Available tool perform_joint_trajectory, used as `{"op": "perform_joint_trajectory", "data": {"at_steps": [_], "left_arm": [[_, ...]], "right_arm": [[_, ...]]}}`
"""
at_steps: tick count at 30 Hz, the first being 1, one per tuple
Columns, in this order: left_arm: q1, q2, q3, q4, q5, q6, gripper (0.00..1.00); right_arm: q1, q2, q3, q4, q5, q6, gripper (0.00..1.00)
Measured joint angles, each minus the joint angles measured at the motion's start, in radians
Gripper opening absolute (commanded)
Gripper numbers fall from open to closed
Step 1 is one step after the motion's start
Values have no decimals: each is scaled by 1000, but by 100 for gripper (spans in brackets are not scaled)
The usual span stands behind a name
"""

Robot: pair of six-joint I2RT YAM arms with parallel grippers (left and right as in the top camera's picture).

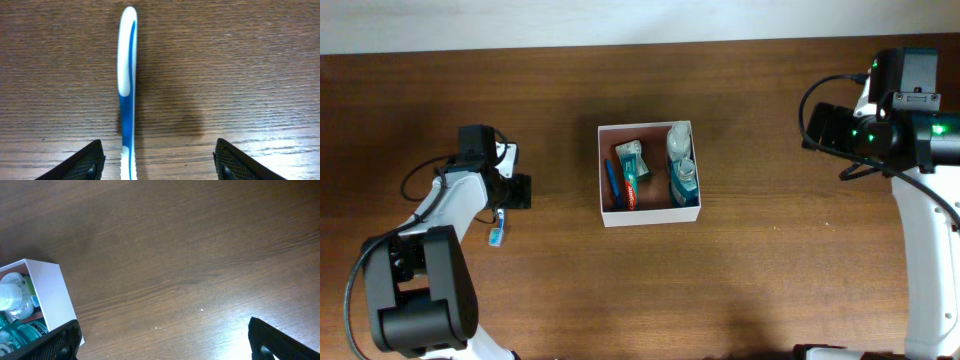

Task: Pack container
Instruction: 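Move the left gripper to the blue toothbrush and grasp its handle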

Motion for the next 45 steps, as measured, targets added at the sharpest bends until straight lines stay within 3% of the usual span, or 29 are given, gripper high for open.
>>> {"op": "perform_joint_trajectory", "data": {"at_steps": [15,28,34,45], "left_arm": [[0,0,0,0,31,14,72],[0,0,0,0,191,70,74],[0,0,0,0,184,81,55],[0,0,0,-18,129,81,49]], "right_arm": [[0,0,0,0,0,0,98],[0,0,0,0,0,0,98],[0,0,0,0,0,0,98],[0,0,0,0,0,0,98]]}}
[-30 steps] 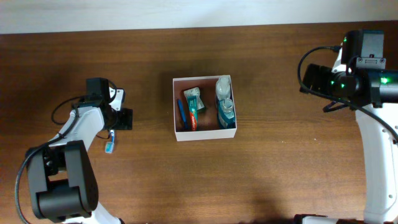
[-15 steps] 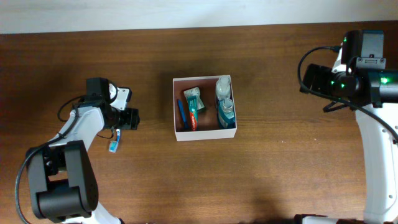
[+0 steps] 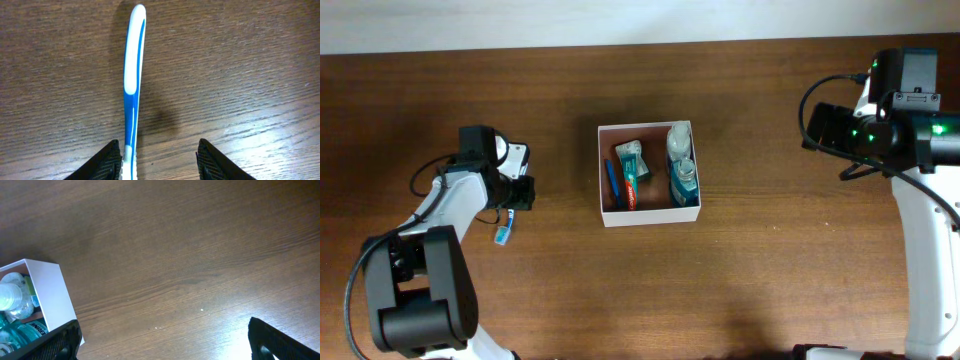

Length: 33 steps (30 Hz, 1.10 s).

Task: Pack container
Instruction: 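Move the left gripper to the blue toothbrush and grasp its handle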

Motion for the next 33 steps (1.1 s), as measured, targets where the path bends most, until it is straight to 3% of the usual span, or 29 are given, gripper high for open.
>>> {"op": "perform_joint_trajectory", "data": {"at_steps": [6,9,17,29,33], "left_arm": [[0,0,-26,18,-1,0,49],[0,0,-40,32,-1,0,40],[0,0,-42,39,-4,0,28],[0,0,-43,40,-5,0,22],[0,0,-48,42,-4,0,27]], "right_arm": [[0,0,0,0,0,0,98],[0,0,0,0,0,0,98],[0,0,0,0,0,0,98],[0,0,0,0,0,0,98],[0,0,0,0,0,-1,98]]}}
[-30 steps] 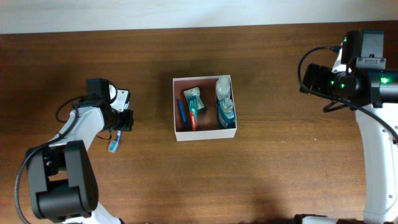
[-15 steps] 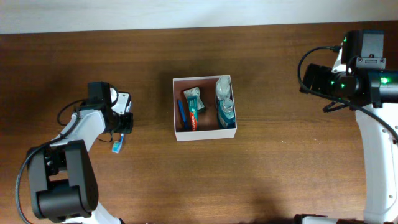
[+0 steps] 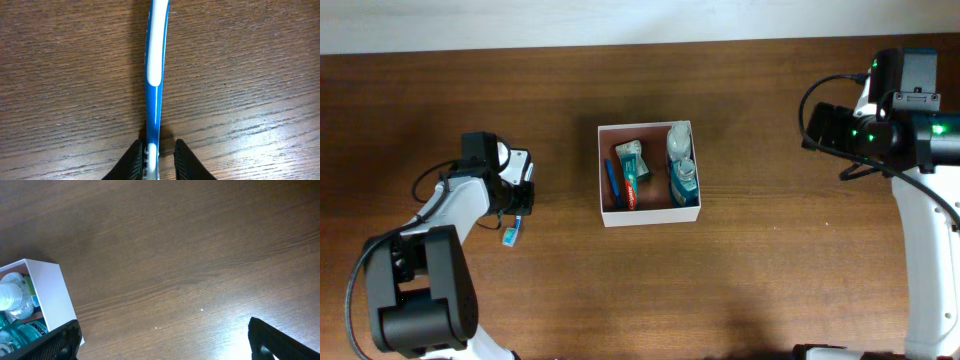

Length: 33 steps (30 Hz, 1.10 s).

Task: Pack container
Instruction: 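Move the left gripper to the blue toothbrush and grasp its handle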

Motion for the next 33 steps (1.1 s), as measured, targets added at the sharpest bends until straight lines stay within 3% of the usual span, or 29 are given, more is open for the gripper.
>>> {"op": "perform_joint_trajectory", "data": {"at_steps": [26,33], "left_arm": [[0,-2,0,-6,-43,-8,21],[0,-2,0,-4,-54,-11,4]], "right_arm": [[0,0,0,0,0,0,98],[0,0,0,0,0,1,98]]}}
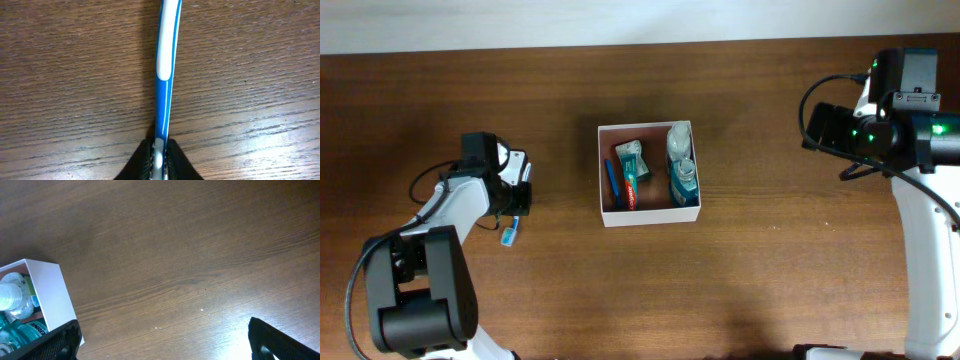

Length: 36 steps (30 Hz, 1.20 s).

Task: Pack container
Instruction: 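Move the left gripper to the blue toothbrush and grasp its handle, then carry the toothbrush into the box's left side and release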

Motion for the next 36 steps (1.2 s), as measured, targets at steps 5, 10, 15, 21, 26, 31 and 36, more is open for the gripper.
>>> {"op": "perform_joint_trajectory", "data": {"at_steps": [5,10,15,21,26,31,36], "left_arm": [[0,-2,-1,2,-2,-5,1],[0,-2,-2,6,-2,-21,1],[0,-8,-1,-11,-2,-63,1],[-37,-77,27,-42,5,-157,1],[-116,-184,89,-43,14,-263,1],[-258,-284,163,-44,40,-323,1],[-401,-309,227,-26,7,-454,1]], "right_arm": [[0,0,0,0,0,0,98],[0,0,0,0,0,0,99],[0,0,0,0,0,0,98],[0,0,0,0,0,0,98],[0,0,0,0,0,-1,98],[0,0,0,0,0,0,98],[0,0,0,0,0,0,98]]}}
